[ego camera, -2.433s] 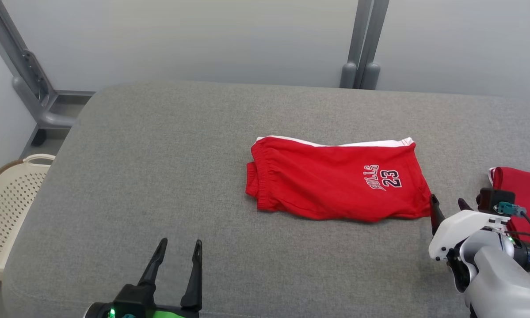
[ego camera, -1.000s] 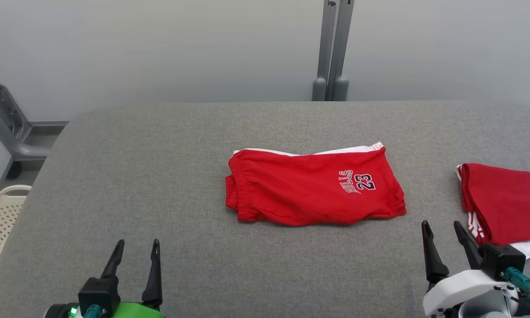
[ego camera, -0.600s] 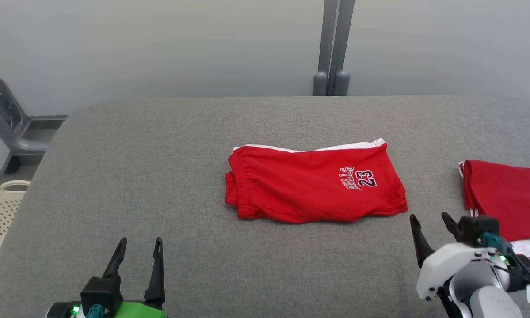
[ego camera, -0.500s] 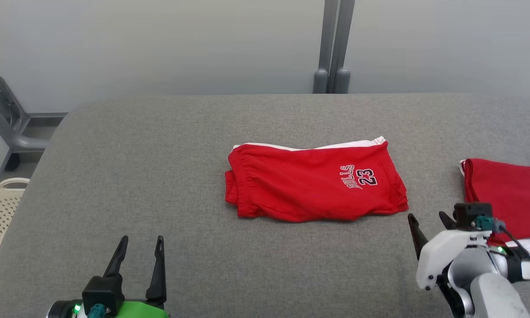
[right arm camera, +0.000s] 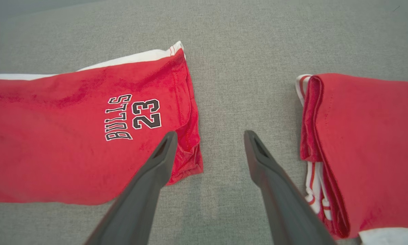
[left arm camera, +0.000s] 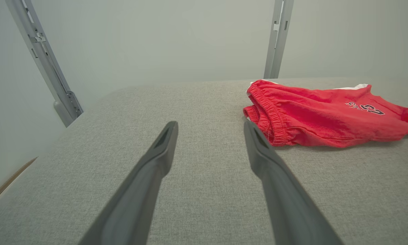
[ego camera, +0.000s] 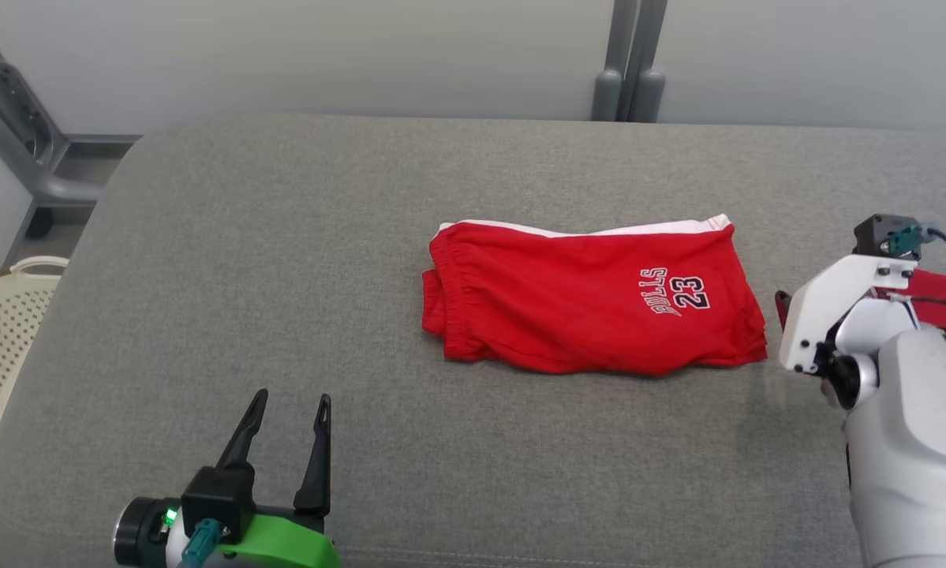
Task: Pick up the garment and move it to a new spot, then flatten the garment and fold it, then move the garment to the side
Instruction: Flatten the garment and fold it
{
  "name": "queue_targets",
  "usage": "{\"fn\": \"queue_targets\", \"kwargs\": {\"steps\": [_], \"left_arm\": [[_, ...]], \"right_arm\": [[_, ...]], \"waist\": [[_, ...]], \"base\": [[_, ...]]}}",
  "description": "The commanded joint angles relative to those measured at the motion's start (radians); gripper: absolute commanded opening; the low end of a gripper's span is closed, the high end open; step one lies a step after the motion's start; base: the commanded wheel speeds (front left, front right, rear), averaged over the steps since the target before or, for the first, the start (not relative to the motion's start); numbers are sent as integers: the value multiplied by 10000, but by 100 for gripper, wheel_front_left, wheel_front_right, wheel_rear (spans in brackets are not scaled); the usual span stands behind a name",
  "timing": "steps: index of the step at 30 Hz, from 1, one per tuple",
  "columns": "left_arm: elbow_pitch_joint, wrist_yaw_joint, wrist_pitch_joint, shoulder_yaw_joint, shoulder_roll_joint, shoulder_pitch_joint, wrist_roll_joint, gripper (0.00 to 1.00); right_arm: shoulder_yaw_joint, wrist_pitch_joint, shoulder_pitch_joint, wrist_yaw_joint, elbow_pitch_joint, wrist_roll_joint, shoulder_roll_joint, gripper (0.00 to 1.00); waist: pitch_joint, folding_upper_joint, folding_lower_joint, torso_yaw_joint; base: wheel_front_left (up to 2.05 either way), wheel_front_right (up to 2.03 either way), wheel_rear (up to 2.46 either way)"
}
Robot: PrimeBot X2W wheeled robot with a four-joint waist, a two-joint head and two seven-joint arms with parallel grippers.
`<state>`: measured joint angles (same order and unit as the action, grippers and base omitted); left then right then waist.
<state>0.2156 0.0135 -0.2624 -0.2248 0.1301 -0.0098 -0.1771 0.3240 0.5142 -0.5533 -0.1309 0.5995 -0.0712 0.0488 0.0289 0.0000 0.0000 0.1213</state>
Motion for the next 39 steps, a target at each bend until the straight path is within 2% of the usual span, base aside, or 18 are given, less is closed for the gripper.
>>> {"fn": "queue_targets", "kwargs": {"steps": [1, 4, 17, 25, 33, 34, 36, 38, 39], "left_arm": [[-43, 54, -33, -15, -60, -235, 75, 100], [-41, 110, -31, -102, -122, -388, 138, 100], [-63, 363, -32, -427, -385, -745, 382, 100], [-117, 394, -32, -475, -478, -863, 437, 100], [1, 451, -32, -506, -567, -962, 478, 100], [12, 459, -32, -502, -576, -982, 482, 100], [33, 472, -32, -489, -583, -1022, 483, 100], [72, 480, -32, -479, -586, -1026, 490, 100], [91, 492, -32, -481, -591, -1015, 486, 100]], "right_arm": [[355, 225, -487, 6, 304, -385, 38, 100], [1014, 554, -1147, 6, 778, -1058, 105, 100], [2381, 1006, -2485, 6, 2277, -2392, 626, 100], [2753, 1008, -2674, 6, 2866, -3011, 751, 100], [3170, 1231, -2780, -2, 3503, -2958, 417, 100], [3213, 1281, -2836, -17, 3605, -2883, 341, 97], [3024, 1250, -2883, -33, 3791, -2956, 267, 55], [2871, 1162, -2871, -31, 3932, -3009, 337, 37], [2851, 1123, -2852, -19, 3989, -2994, 391, 24]], "waist": [[502, 0, 0, 478], [778, 0, 0, 800], [1628, 0, 0, 1797], [2052, 0, 0, 1918], [2081, 0, 0, 1885], [2078, 0, 0, 1877], [2068, 0, 0, 1858], [2012, 0, 0, 1847], [1971, 0, 0, 1845]], "base": [[0, 0, 0], [0, 0, 0], [0, 0, 0], [0, 0, 0], [0, 0, 0], [0, 0, 0], [0, 0, 0], [0, 0, 0], [0, 0, 0]]}}
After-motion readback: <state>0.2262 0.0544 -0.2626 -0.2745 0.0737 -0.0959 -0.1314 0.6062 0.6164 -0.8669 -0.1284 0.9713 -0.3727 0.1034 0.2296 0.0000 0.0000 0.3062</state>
